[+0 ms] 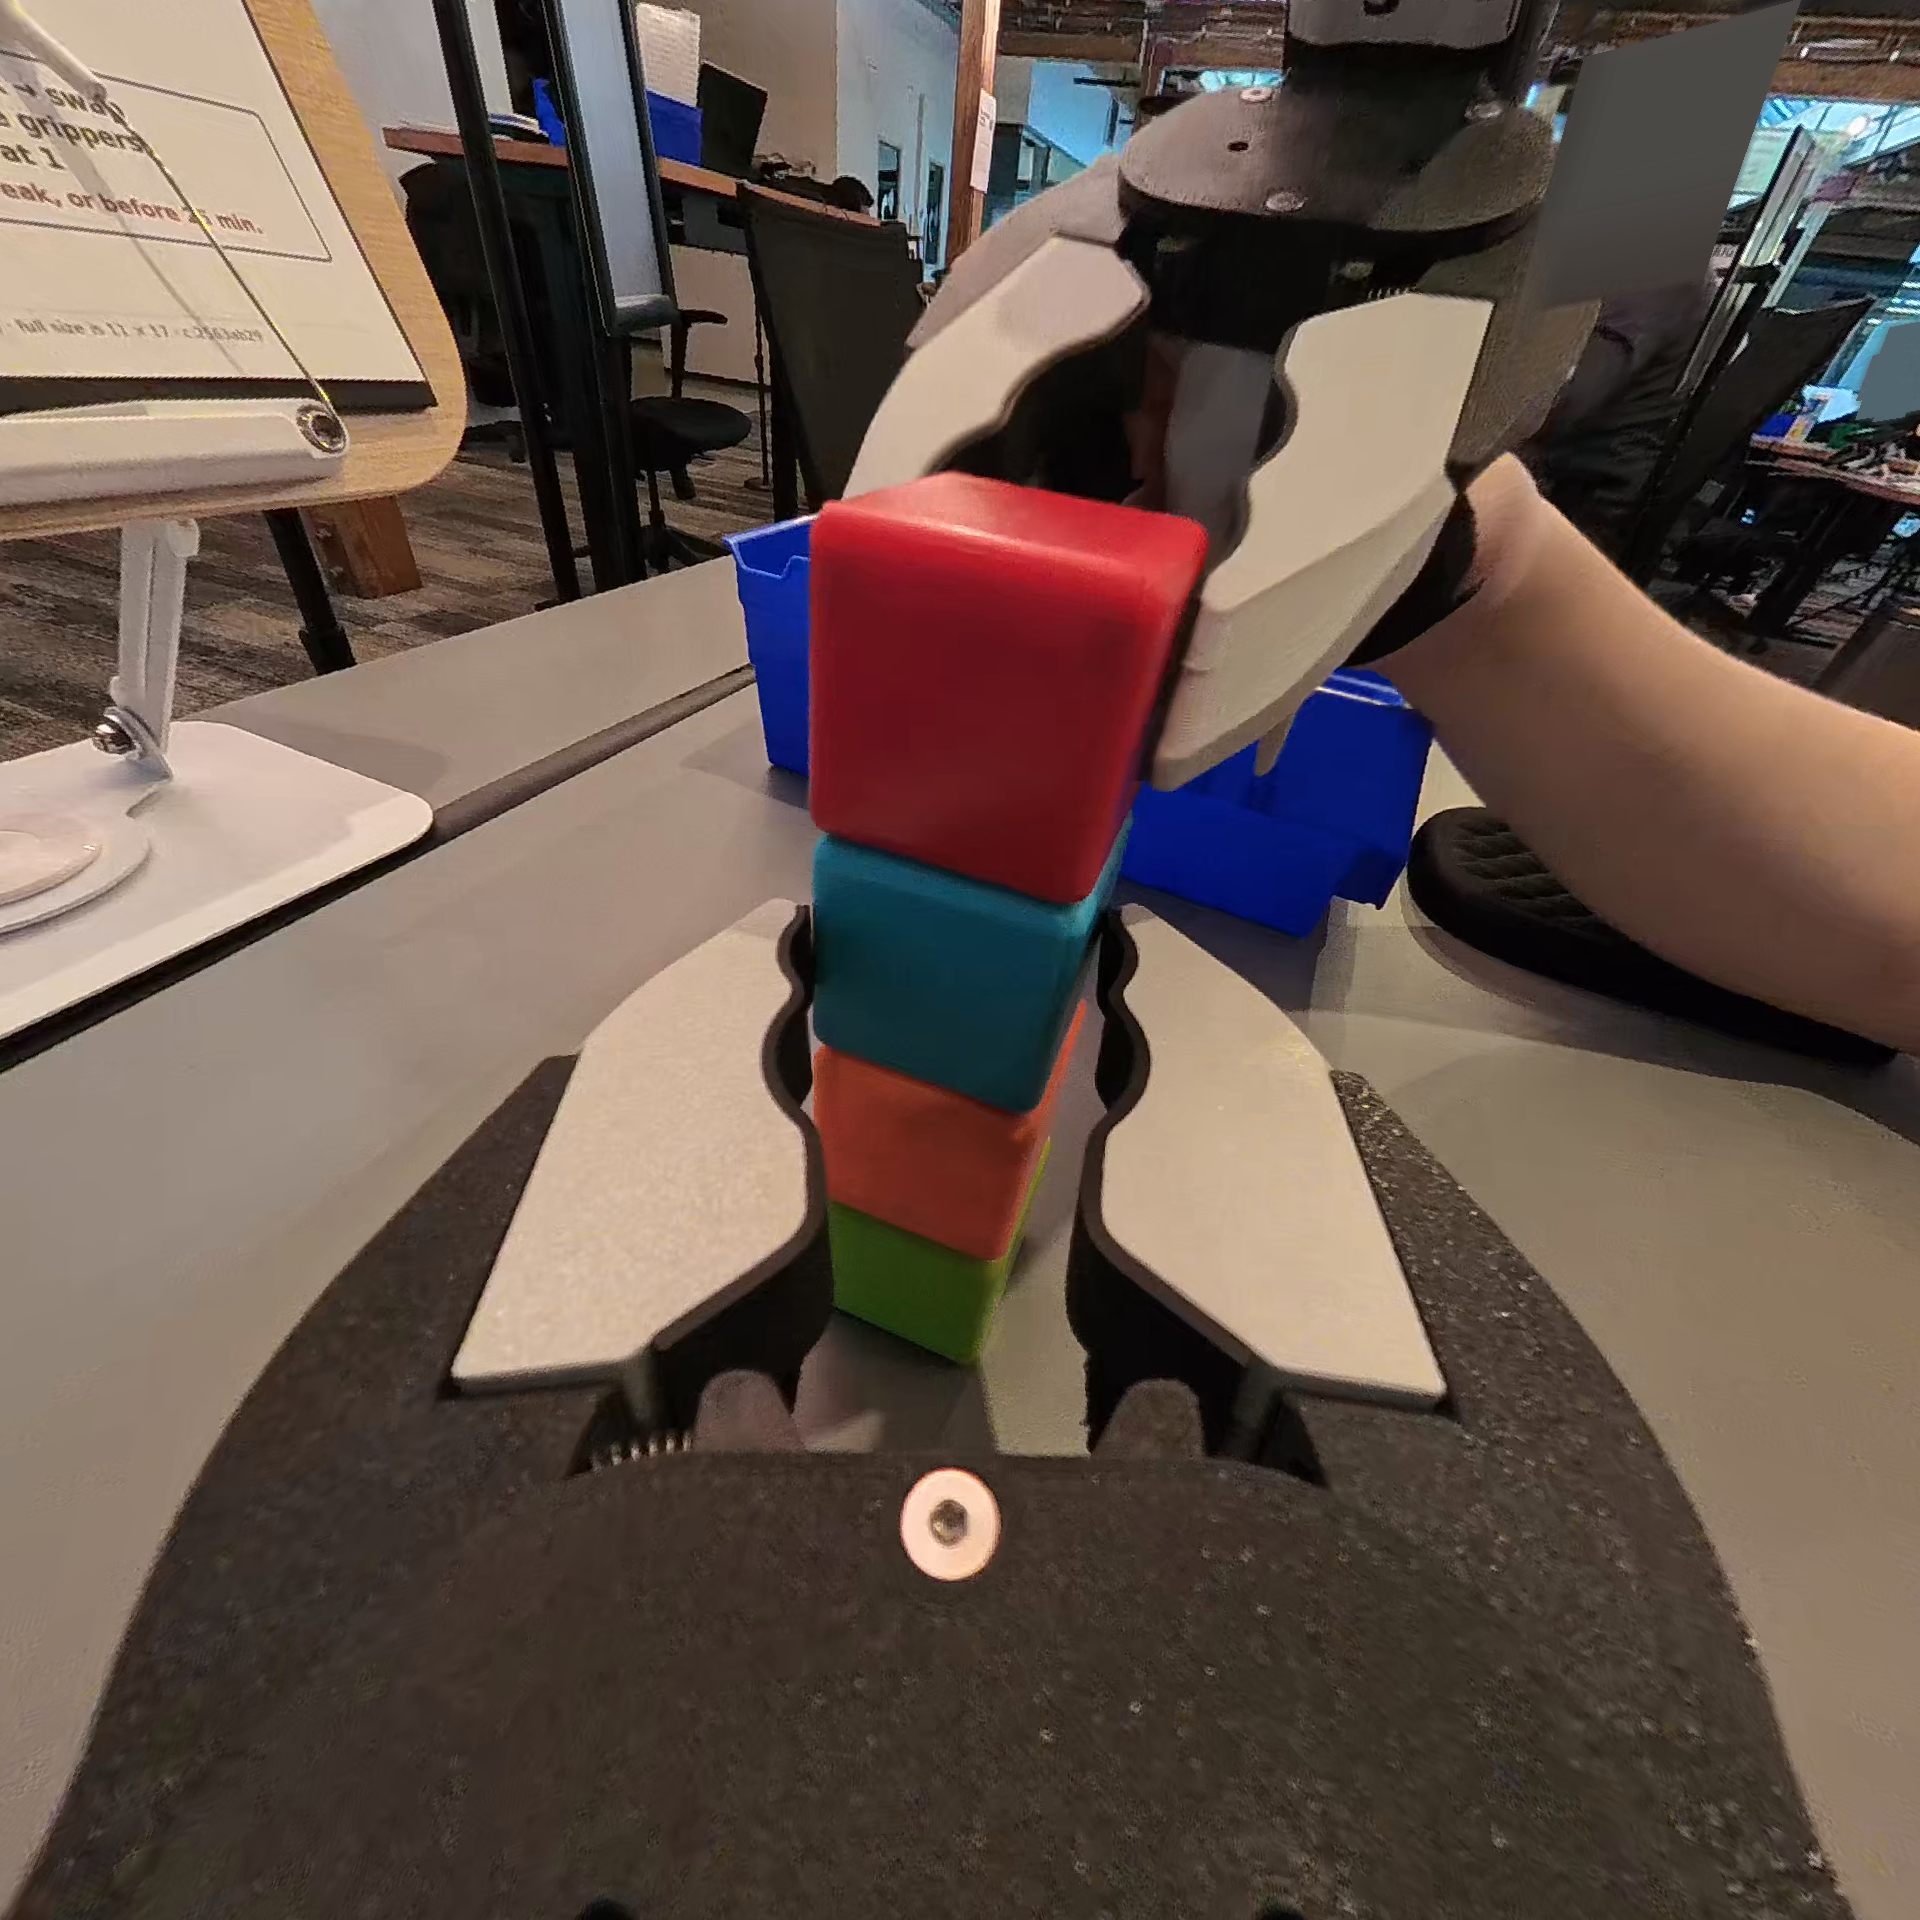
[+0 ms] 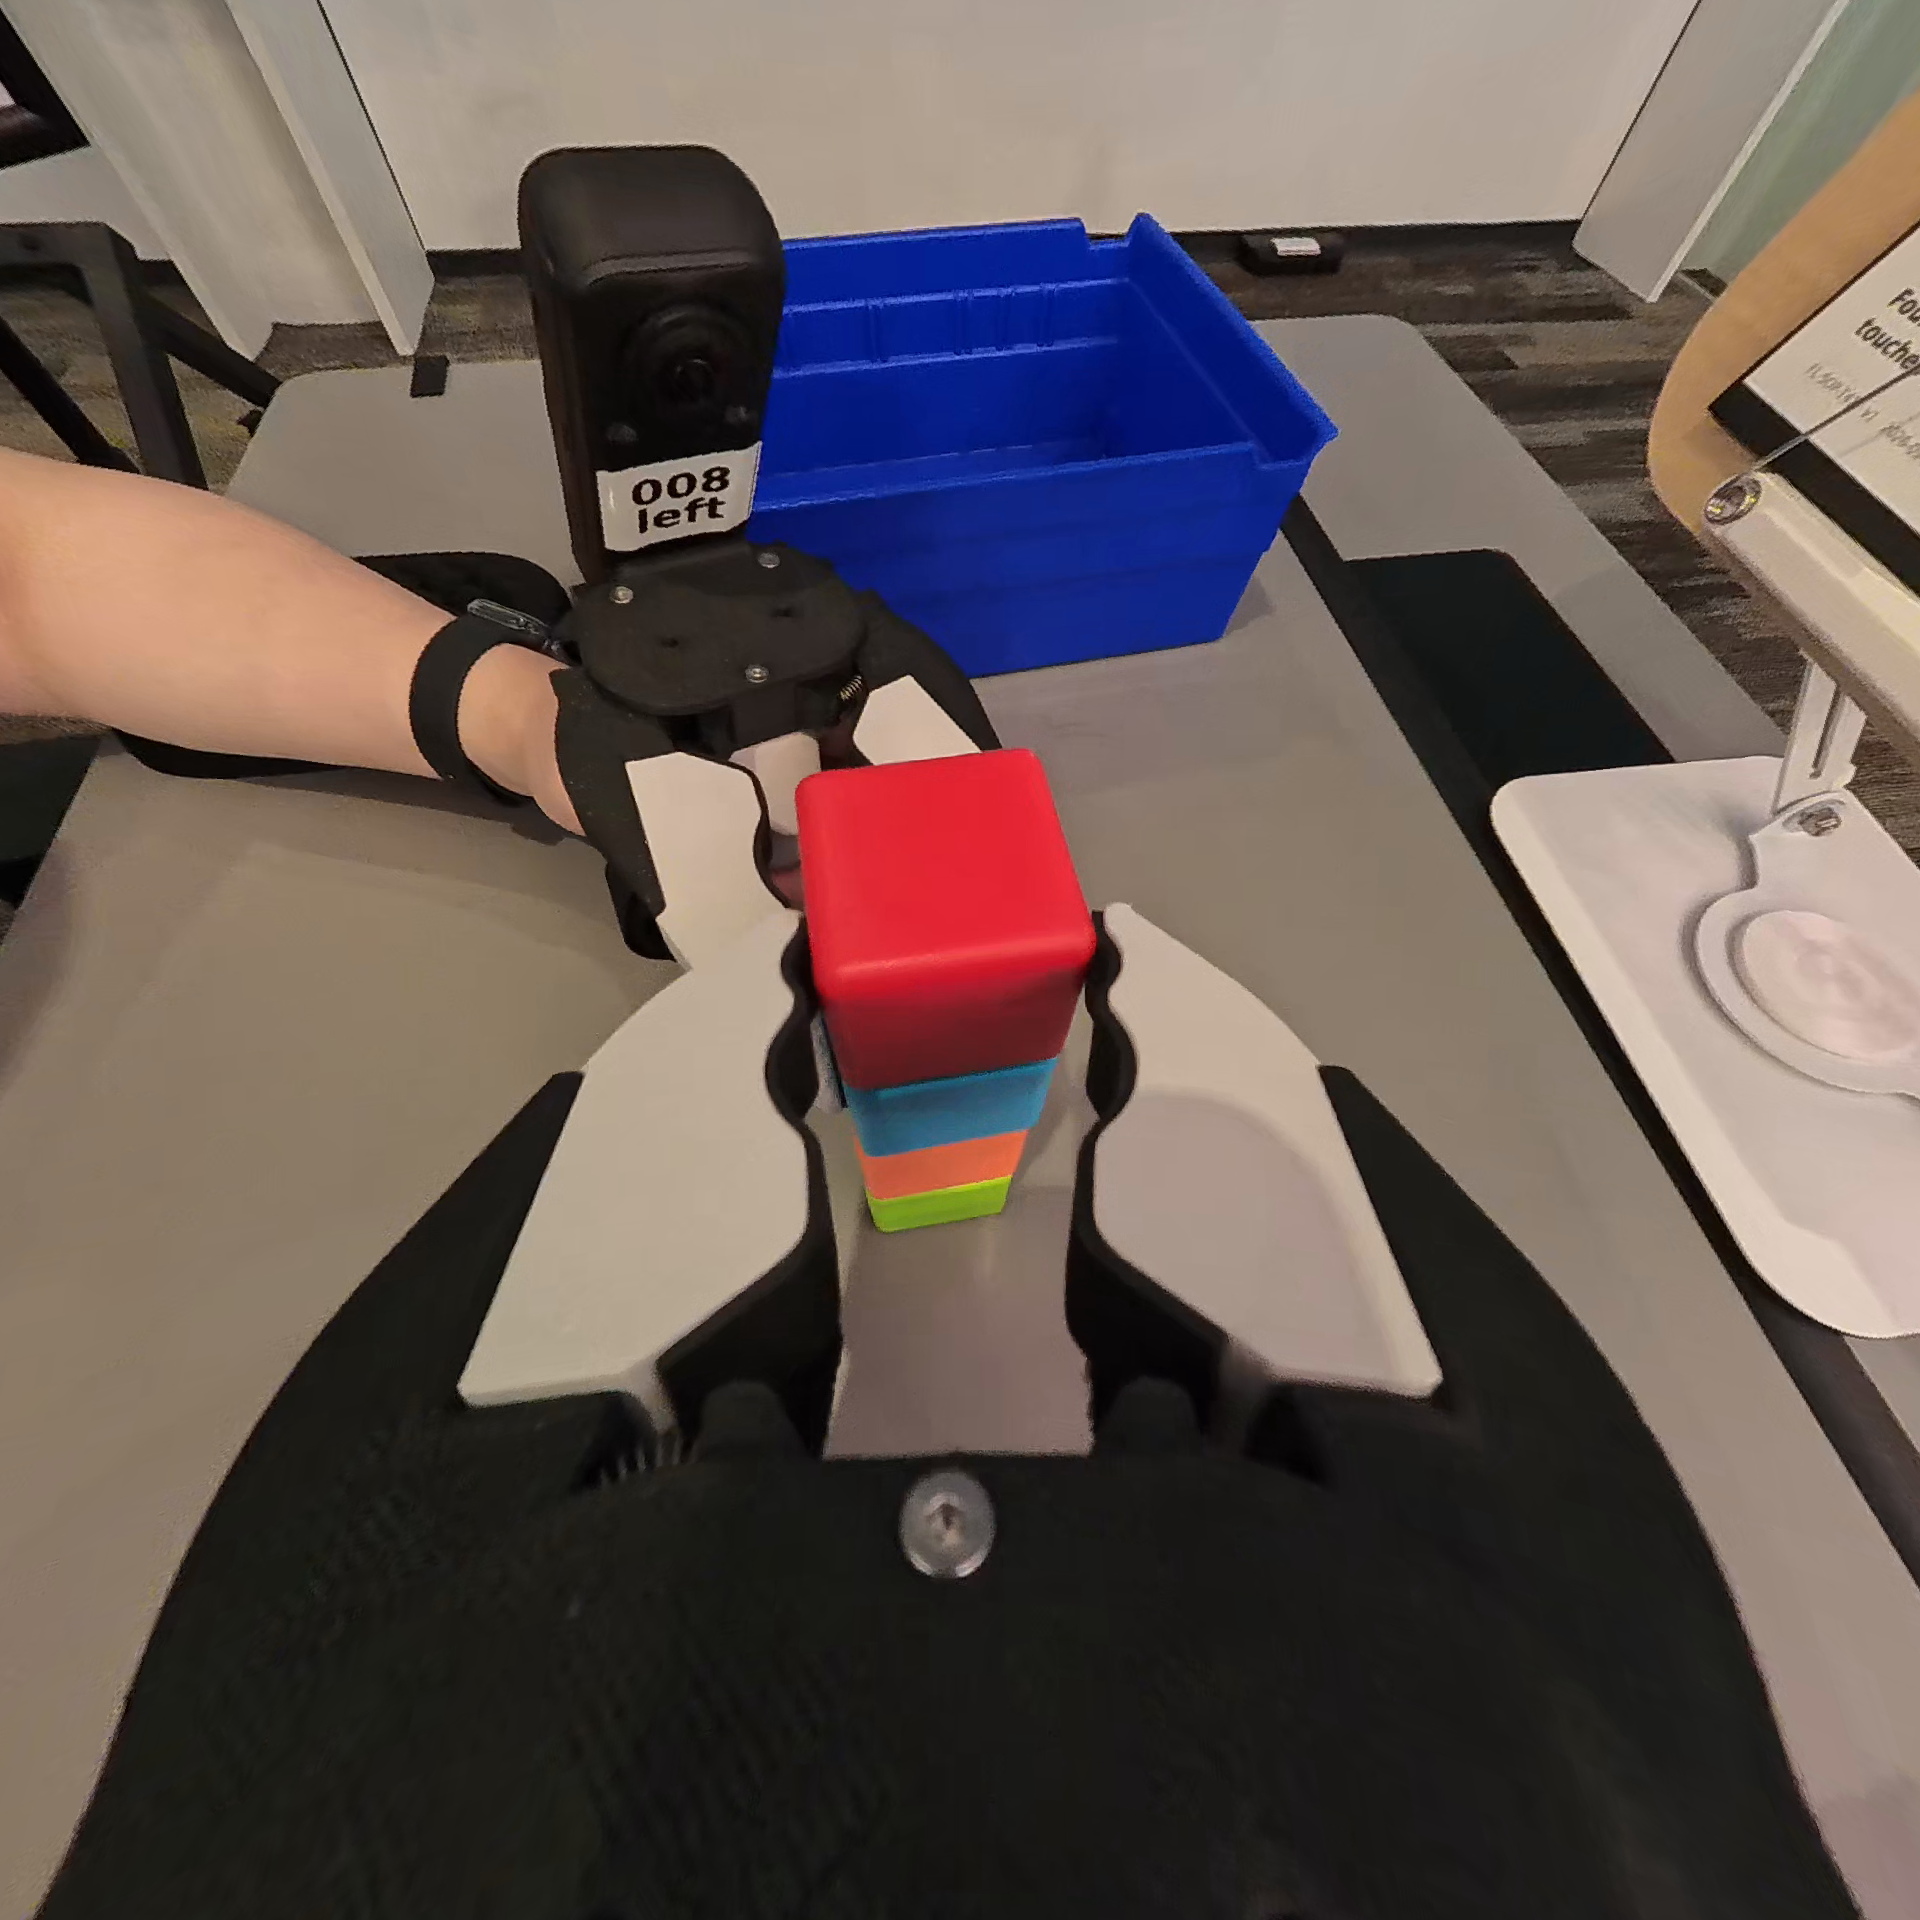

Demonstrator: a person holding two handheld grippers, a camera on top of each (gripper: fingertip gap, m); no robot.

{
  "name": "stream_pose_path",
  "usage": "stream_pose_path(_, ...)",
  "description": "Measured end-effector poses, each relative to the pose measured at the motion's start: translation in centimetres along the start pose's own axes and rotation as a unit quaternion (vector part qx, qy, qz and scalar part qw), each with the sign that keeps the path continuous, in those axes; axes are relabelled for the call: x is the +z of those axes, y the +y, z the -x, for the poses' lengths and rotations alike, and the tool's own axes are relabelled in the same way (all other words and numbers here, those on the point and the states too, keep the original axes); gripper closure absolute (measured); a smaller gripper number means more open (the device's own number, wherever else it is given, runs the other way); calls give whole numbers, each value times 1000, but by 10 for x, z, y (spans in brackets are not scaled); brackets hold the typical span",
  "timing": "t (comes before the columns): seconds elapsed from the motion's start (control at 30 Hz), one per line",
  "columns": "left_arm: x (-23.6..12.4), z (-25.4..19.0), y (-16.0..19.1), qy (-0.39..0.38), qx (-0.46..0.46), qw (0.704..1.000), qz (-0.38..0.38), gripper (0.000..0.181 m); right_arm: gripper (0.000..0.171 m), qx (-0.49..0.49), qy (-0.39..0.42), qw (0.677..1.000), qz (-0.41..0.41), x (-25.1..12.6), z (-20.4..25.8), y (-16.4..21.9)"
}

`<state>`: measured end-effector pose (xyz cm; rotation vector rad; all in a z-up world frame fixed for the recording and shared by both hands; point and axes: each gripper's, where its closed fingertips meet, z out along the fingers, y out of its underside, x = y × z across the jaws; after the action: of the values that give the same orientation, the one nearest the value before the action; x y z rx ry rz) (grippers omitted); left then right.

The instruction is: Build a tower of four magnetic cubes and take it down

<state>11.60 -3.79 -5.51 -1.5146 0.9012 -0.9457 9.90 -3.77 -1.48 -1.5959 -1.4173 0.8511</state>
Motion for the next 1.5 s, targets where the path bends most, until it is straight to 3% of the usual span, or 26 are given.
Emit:
stream_pose_path(0.33, 0, -2, 0, 0, 8, 1000, 6, 129, 121, 87, -36, 996, -9, -3, 0, -2)
stream_pose_path(0.7, 3, -1, 0, 0, 3, 1000, 11, 130, 121, -17, 16, 1000, -6, -5, 3, -13)
stream_pose_path(0.8, 3, -1, 1, 0, 4, 1000, 13, 130, 121, -15, 29, 998, -59, -30, 1, -38)
stream_pose_path(0.9, 3, -1, 1, 0, 5, 1000, 15, 130, 121, -23, 149, 988, -45, -100, -36, -40)
stream_pose_path(1.0, 3, -1, 1, -1, 6, 1000, 16, 130, 121, 66, 297, 953, 11, -188, -90, 11)
stream_pose_path(1.13, 3, 0, 1, -2, 6, 1000, 15, 130, 121, 234, 413, 863, 173, -248, -141, 142)
stream_pose_path(1.2, 4, 0, 1, -2, 4, 1000, 14, 130, 121, 264, 452, 820, 231, -255, -158, 188)
stream_pose_path(1.27, 3, 0, 1, -2, 6, 1000, 14, 130, 121, 296, 466, 799, 238, -248, -170, 214)
stream_pose_path(1.43, 3, 1, 1, -2, 9, 1000, 17, 130, 121, 303, 515, 756, 266, -248, -185, 247)
stream_pose_path(1.5, 3, 0, 1, 2, 9, 1000, 19, 130, 118, 313, 500, 755, 287, -246, -181, 257)
